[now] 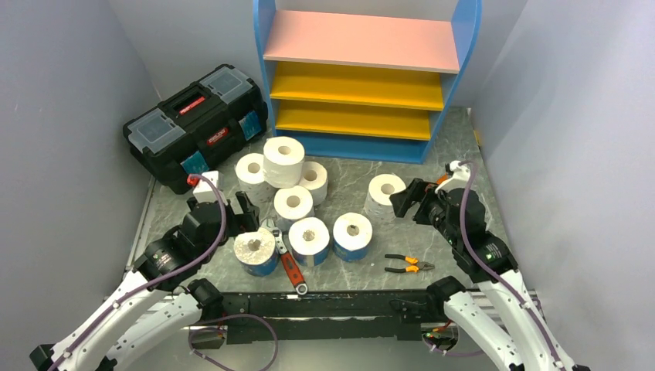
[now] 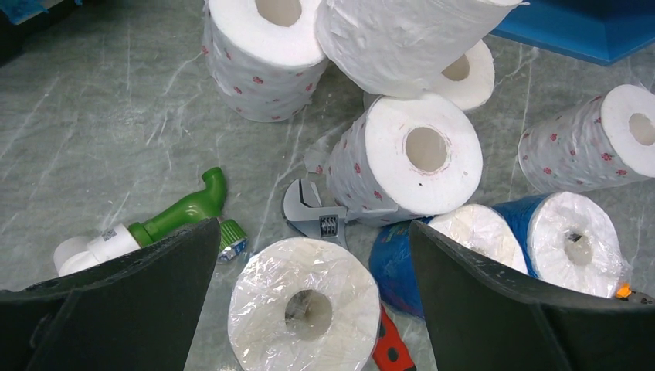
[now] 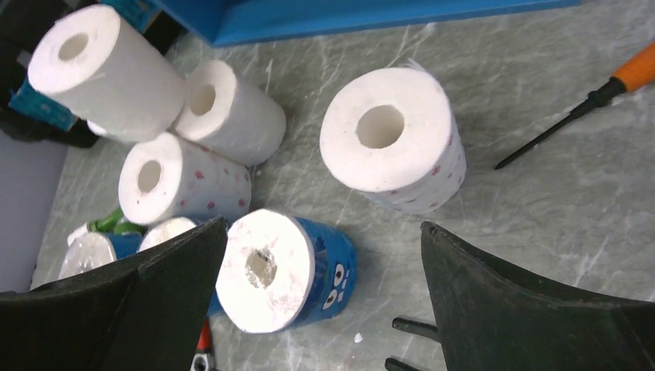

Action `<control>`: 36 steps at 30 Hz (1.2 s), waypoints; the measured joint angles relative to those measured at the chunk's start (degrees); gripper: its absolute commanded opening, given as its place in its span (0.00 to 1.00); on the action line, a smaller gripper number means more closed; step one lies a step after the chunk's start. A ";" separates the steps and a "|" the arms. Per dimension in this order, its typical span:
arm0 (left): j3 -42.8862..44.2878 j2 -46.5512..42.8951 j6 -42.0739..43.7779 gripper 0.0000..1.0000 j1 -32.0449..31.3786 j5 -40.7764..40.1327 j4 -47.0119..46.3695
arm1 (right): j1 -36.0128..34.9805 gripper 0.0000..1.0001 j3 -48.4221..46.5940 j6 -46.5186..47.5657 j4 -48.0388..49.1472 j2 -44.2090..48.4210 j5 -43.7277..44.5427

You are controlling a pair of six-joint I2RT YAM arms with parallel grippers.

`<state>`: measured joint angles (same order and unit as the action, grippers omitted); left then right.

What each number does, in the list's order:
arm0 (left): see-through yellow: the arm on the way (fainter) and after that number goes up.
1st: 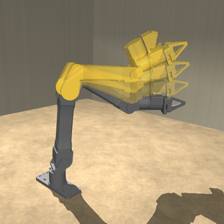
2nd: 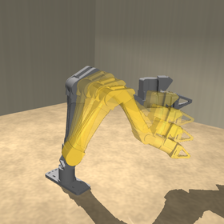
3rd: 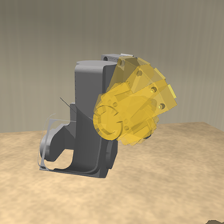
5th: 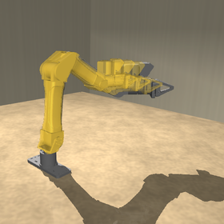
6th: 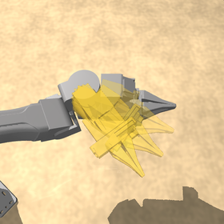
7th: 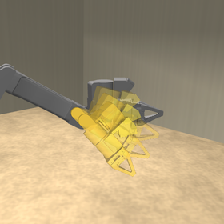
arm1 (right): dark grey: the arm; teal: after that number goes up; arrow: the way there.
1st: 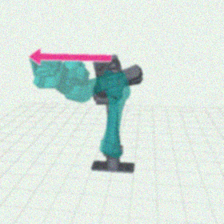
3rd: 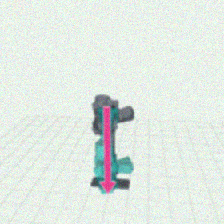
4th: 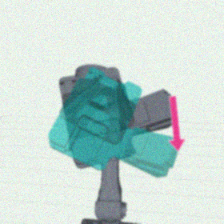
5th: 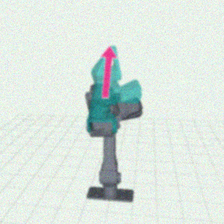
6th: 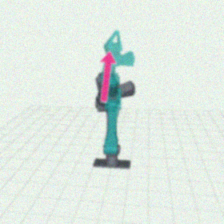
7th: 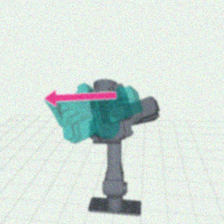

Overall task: Place and organize the paper towels onto the shelf
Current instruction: Pick up the paper towel from the center of the board.

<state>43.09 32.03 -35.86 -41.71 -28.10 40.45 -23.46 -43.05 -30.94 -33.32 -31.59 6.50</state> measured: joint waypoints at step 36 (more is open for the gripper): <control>-4.50 -1.29 0.04 0.99 0.00 2.86 -1.22 | 7.26 0.75 -4.87 -5.75 3.50 -26.60 4.59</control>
<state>38.59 30.74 -35.81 -41.71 -25.23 39.22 -16.21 -47.92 -36.69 -29.82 -58.19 11.09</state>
